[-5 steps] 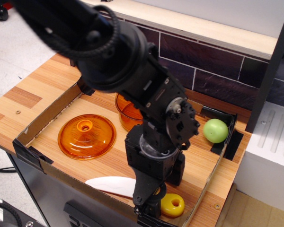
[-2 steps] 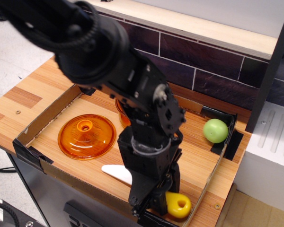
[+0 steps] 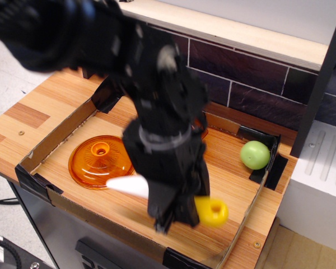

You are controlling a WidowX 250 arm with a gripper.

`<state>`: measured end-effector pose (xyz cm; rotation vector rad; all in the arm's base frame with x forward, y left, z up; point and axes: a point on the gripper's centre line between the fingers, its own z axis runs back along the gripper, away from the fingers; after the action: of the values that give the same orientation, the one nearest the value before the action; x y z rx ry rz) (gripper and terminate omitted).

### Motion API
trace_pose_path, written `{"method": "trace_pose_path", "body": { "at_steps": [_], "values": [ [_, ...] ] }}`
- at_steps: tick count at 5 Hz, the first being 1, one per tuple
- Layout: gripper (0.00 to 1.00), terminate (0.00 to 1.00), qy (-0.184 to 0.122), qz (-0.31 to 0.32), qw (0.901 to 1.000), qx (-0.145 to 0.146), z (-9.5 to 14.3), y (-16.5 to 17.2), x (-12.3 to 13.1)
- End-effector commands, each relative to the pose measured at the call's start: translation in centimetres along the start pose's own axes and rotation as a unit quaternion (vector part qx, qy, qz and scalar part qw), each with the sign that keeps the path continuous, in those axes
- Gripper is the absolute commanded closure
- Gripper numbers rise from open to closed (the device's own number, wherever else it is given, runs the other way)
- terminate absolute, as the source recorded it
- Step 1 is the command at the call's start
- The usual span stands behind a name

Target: Put knife in pot

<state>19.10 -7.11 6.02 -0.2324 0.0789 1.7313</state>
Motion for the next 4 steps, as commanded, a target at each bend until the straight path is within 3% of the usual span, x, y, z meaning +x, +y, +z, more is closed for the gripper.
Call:
{"method": "trace_pose_path", "body": {
  "at_steps": [1,2,4],
  "values": [
    [1.00,0.00,-0.041,0.096,0.9922,-0.068,4.0,-5.9,1.0],
    [1.00,0.00,-0.064,0.158,0.9828,-0.072,4.5,-8.6,3.5],
    [1.00,0.00,-0.077,0.260,0.9610,-0.052,3.9,-11.7,7.9]
  ]
}}
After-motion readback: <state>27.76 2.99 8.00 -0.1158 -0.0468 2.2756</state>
